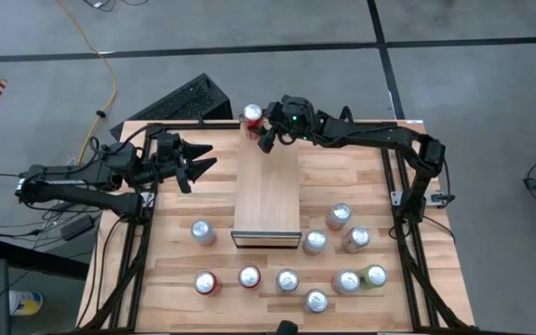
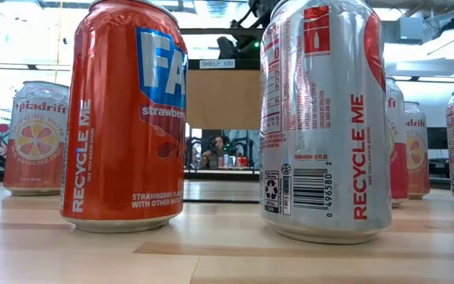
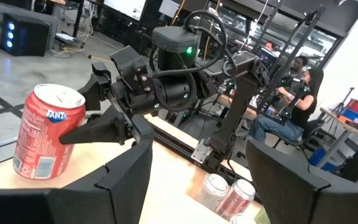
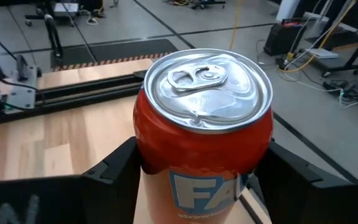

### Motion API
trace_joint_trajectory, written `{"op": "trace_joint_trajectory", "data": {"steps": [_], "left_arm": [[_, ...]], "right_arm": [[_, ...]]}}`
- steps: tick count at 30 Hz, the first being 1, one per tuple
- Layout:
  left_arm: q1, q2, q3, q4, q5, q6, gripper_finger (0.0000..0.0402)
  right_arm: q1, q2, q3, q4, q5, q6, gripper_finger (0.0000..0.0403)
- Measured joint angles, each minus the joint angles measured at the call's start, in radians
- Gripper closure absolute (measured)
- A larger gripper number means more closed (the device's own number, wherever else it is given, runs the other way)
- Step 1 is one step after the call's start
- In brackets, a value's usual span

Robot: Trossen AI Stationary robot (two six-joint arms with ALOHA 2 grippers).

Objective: Place canned beverage on shelf
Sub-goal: Put the top red soda can on the shelf

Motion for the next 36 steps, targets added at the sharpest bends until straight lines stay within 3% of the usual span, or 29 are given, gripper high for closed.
{"op": "trace_joint_trajectory", "data": {"steps": [36], "left_arm": [[0.000, 0.000, 0.000, 0.008, 0.000, -0.004, 0.0154]], "right_arm": [[-0.031, 0.026, 0.000, 0.071, -0.082, -0.045, 0.0153]]}}
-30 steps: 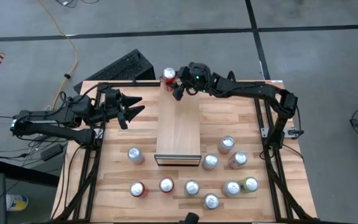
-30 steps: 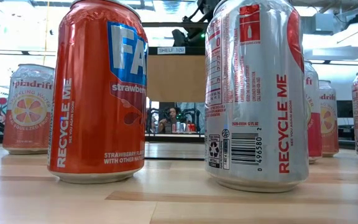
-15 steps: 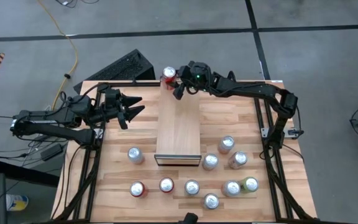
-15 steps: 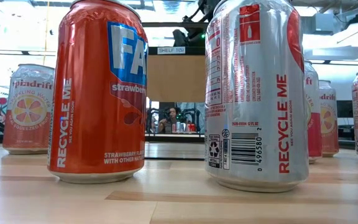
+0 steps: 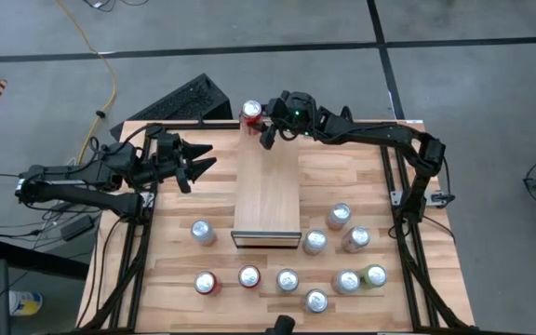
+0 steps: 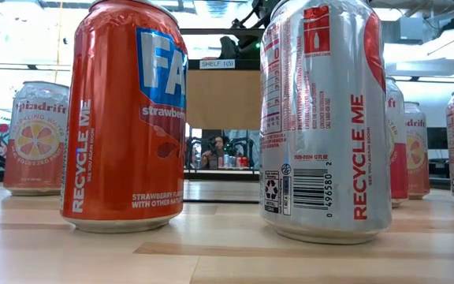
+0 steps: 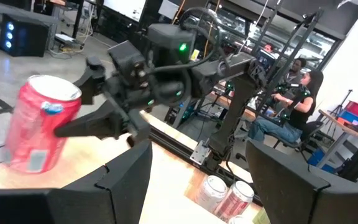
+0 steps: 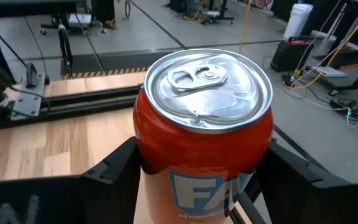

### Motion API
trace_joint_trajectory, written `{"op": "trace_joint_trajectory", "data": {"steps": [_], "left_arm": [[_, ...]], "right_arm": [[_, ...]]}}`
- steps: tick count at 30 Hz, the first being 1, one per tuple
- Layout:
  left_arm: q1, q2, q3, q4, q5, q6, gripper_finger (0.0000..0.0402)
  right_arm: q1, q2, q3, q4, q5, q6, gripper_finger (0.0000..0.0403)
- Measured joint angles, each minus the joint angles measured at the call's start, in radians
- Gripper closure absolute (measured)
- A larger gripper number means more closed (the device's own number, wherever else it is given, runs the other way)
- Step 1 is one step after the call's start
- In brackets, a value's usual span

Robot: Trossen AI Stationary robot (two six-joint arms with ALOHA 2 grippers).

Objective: Place canned beverage on shelf
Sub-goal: Put the top red soda can on the shelf

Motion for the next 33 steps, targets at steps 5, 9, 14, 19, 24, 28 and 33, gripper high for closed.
{"op": "trace_joint_trajectory", "data": {"steps": [5, 9, 14, 19, 24, 28, 33], "left_arm": [[0.000, 0.000, 0.000, -0.001, 0.000, 0.000, 0.0154], [0.000, 0.000, 0.000, 0.000, 0.000, 0.000, 0.0154], [0.000, 0.000, 0.000, -0.001, 0.000, 0.000, 0.0154], [0.000, 0.000, 0.000, -0.001, 0.000, 0.000, 0.0154], [0.000, 0.000, 0.000, -0.001, 0.000, 0.001, 0.0154], [0.000, 0.000, 0.000, -0.001, 0.000, 0.001, 0.0154], [0.000, 0.000, 0.000, -0.002, 0.000, 0.001, 0.0154]], "right_arm": [[0.003, 0.008, -0.003, -0.014, -0.013, -0.005, 0.0153], [-0.002, 0.001, -0.001, -0.018, 0.003, -0.021, 0.0153], [-0.012, 0.001, -0.001, -0.013, -0.017, 0.000, 0.0153], [-0.008, 0.021, -0.001, 0.002, -0.026, 0.013, 0.0153], [0.001, 0.033, 0.000, 0.005, -0.032, 0.003, 0.0153], [-0.007, 0.035, 0.000, -0.009, -0.019, 0.003, 0.0153], [-0.009, 0.037, 0.000, -0.004, -0.038, 0.006, 0.0153]]}}
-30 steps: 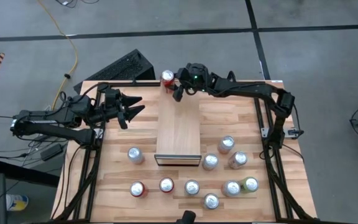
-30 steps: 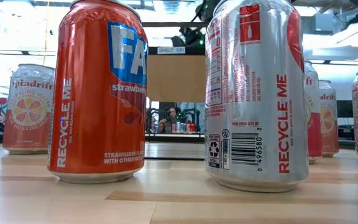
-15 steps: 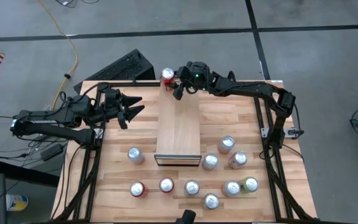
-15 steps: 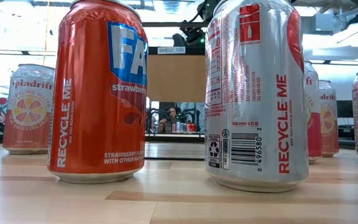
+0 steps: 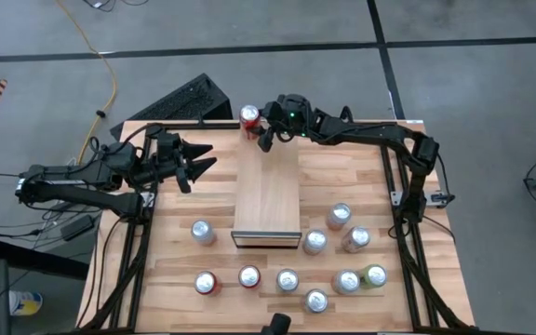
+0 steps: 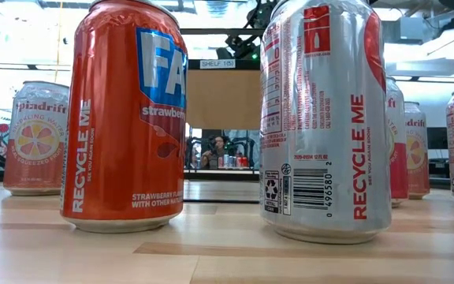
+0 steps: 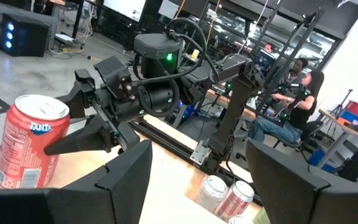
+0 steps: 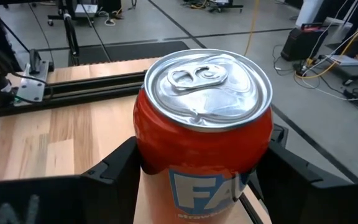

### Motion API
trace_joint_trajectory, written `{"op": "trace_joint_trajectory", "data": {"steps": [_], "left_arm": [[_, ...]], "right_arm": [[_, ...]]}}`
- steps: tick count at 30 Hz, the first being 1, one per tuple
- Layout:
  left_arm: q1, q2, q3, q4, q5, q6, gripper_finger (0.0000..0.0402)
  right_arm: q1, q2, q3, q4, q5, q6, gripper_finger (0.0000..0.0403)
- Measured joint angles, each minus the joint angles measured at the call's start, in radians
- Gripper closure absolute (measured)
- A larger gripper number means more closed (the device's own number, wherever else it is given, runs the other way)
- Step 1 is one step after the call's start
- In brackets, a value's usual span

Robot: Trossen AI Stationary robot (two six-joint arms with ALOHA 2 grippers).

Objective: Place canned beverage on shelf
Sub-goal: Put the top red soda can on the shelf

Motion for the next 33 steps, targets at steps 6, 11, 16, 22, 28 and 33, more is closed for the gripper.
{"op": "trace_joint_trajectory", "data": {"steps": [6, 11, 16, 22, 28, 33], "left_arm": [[0.000, 0.000, 0.000, 0.000, 0.000, 0.000, 0.0154], [0.000, 0.000, 0.000, 0.000, 0.000, 0.000, 0.0154], [0.000, 0.000, 0.000, 0.000, 0.000, 0.000, 0.0154], [0.000, 0.000, 0.000, 0.000, 0.000, 0.000, 0.0154], [0.000, 0.000, 0.000, 0.000, 0.000, 0.008, 0.0154], [0.000, 0.000, 0.000, 0.000, 0.000, 0.008, 0.0154]], "right_arm": [[0.000, 0.000, 0.000, -0.002, 0.000, -0.004, 0.0146], [0.000, 0.000, 0.000, -0.003, -0.002, -0.008, 0.0118], [0.001, 0.001, 0.000, -0.006, -0.002, -0.009, 0.0084], [0.000, 0.001, 0.000, -0.007, -0.004, -0.011, 0.0061], [0.000, 0.002, 0.048, -0.051, -0.004, -0.013, 0.0056], [-0.001, 0.002, 0.145, -0.189, -0.004, -0.069, 0.0056]]}}
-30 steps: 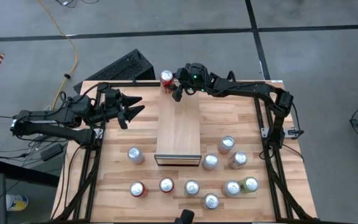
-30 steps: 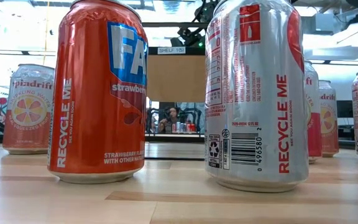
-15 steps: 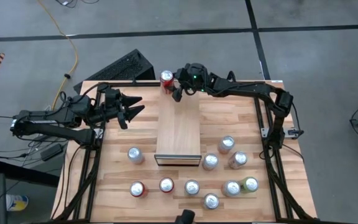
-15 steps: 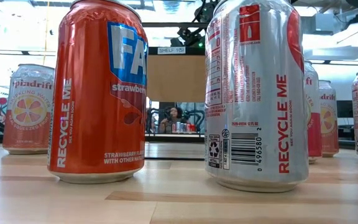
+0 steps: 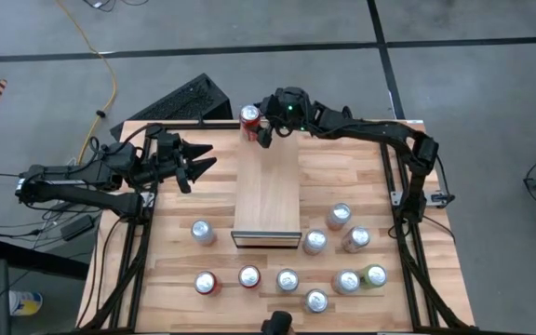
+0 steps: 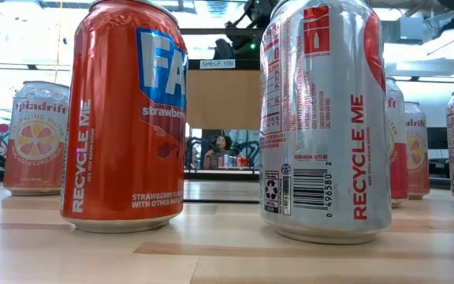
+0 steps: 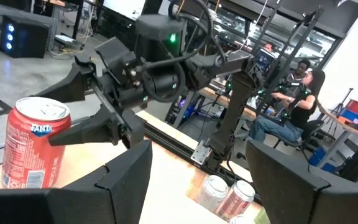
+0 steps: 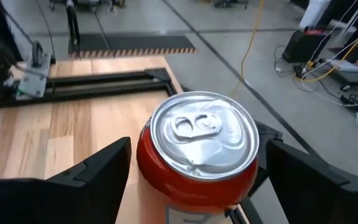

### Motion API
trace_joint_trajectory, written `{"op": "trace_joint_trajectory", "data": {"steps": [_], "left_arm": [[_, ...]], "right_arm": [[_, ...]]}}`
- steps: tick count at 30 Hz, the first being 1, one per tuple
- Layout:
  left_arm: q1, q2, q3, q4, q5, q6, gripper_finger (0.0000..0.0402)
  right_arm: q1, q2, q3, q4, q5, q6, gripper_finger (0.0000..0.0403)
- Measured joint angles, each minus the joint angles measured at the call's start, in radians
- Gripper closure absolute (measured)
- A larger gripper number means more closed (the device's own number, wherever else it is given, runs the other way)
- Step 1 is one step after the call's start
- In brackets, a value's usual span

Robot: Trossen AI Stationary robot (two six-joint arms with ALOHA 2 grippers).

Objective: Place canned beverage on shelf
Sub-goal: Put the top red soda can on the shelf, then put the left red soda can on the shelf aligned with the other red soda can

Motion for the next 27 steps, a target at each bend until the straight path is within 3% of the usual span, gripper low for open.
{"op": "trace_joint_trajectory", "data": {"steps": [8, 13, 20, 24, 27], "left_arm": [[0.000, 0.000, 0.000, 0.000, 0.001, -0.001, 0.0154], [0.000, 0.000, 0.000, -0.011, 0.068, 0.003, 0.0154], [-0.008, 0.000, 0.000, -0.097, 0.188, -0.015, 0.0154], [-0.047, 0.000, 0.000, -0.116, 0.205, -0.017, 0.0154], [-0.095, 0.000, 0.000, -0.115, 0.213, -0.021, 0.0154]], "right_arm": [[-0.015, -0.001, 0.225, -0.414, -0.032, -0.103, 0.0056], [-0.020, -0.046, 0.311, -0.705, -0.031, -0.157, 0.0056], [-0.013, -0.204, 0.312, -1.076, -0.077, -0.029, 0.0061], [0.071, -0.328, 0.267, -1.212, -0.084, 0.051, 0.0062], [0.164, -0.445, 0.186, -1.217, -0.079, 0.148, 0.0062]]}}
